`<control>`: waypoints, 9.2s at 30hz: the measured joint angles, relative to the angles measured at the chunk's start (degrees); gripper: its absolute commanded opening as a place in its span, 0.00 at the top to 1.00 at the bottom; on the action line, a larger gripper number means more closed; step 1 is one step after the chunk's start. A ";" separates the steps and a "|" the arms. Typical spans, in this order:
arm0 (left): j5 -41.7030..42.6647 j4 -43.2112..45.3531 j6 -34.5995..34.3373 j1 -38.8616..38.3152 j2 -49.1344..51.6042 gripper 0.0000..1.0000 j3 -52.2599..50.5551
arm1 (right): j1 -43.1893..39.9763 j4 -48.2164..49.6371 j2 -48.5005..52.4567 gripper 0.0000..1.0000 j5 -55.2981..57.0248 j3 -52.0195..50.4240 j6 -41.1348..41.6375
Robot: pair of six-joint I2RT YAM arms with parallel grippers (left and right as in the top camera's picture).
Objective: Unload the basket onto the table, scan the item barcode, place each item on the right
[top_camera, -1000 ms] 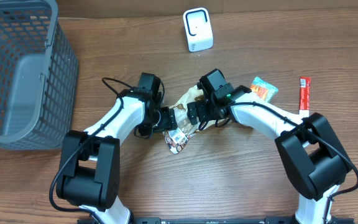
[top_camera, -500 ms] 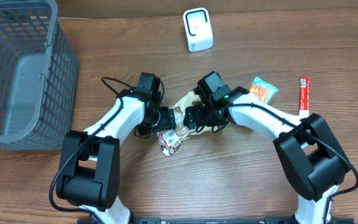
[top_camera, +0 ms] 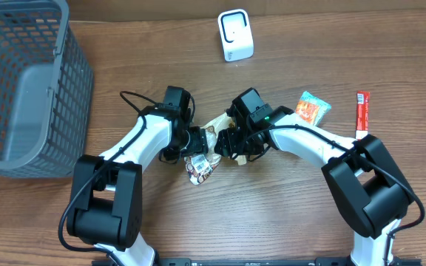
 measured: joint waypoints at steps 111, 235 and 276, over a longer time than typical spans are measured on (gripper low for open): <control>-12.04 -15.93 15.52 17.62 -0.11 0.00 21.55 | -3.23 -26.88 -14.01 0.97 8.52 30.71 -16.70; -12.41 -15.96 15.52 17.62 -0.11 0.00 21.55 | -0.26 25.09 28.35 0.97 64.94 47.80 -56.87; -12.41 -15.96 15.52 17.62 -0.11 0.00 21.55 | -40.02 -42.60 -3.98 0.96 46.47 45.46 -12.68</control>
